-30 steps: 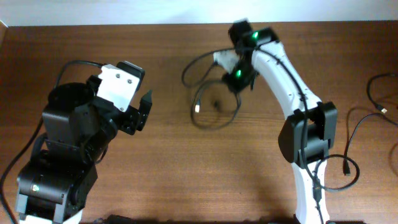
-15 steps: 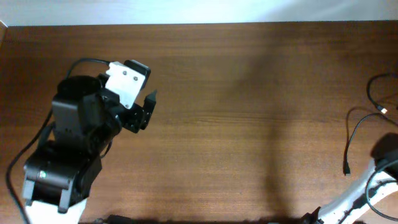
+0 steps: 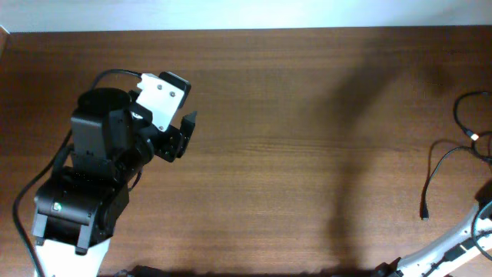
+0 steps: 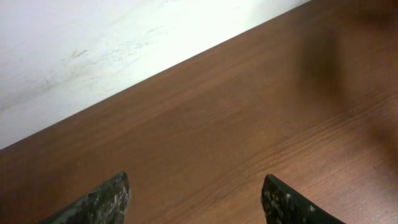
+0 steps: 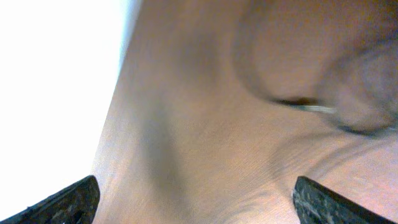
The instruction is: Untangle cables
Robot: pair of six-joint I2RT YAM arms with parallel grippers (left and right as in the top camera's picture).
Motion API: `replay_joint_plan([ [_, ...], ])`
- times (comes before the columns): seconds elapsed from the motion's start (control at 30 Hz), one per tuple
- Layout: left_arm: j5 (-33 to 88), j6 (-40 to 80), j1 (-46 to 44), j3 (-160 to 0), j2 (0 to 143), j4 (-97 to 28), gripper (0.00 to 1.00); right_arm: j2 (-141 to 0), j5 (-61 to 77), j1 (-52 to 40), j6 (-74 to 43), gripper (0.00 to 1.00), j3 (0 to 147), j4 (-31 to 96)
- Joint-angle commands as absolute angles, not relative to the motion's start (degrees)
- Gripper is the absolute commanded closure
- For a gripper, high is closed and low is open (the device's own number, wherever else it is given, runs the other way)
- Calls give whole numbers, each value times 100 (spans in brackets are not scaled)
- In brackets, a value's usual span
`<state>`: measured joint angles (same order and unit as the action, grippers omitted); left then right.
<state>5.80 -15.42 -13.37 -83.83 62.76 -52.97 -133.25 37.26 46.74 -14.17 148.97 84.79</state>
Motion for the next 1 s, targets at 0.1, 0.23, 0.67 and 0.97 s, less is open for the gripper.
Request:
replay_joint_plan([
  [0.1, 416, -1634, -1332, -8409, 6112, -5282, 33, -12501, 4984, 2574, 1610, 1, 15541, 9332],
  [0.23, 54, -1634, -1332, -8409, 5382, -5286, 34, -11118, 3662, 1000, 1577, 1, 15819, 9734],
  [0.67, -392, -1177, -1334, -8412, 2877, -5896, 35, -5334, 1363, -187, 392, 1, 13909, 9732],
  [0.97, -390, -1177, -1334, -8412, 2692, -6372, 30, -1472, 1116, -187, 246, 1, 9734, 9730],
])
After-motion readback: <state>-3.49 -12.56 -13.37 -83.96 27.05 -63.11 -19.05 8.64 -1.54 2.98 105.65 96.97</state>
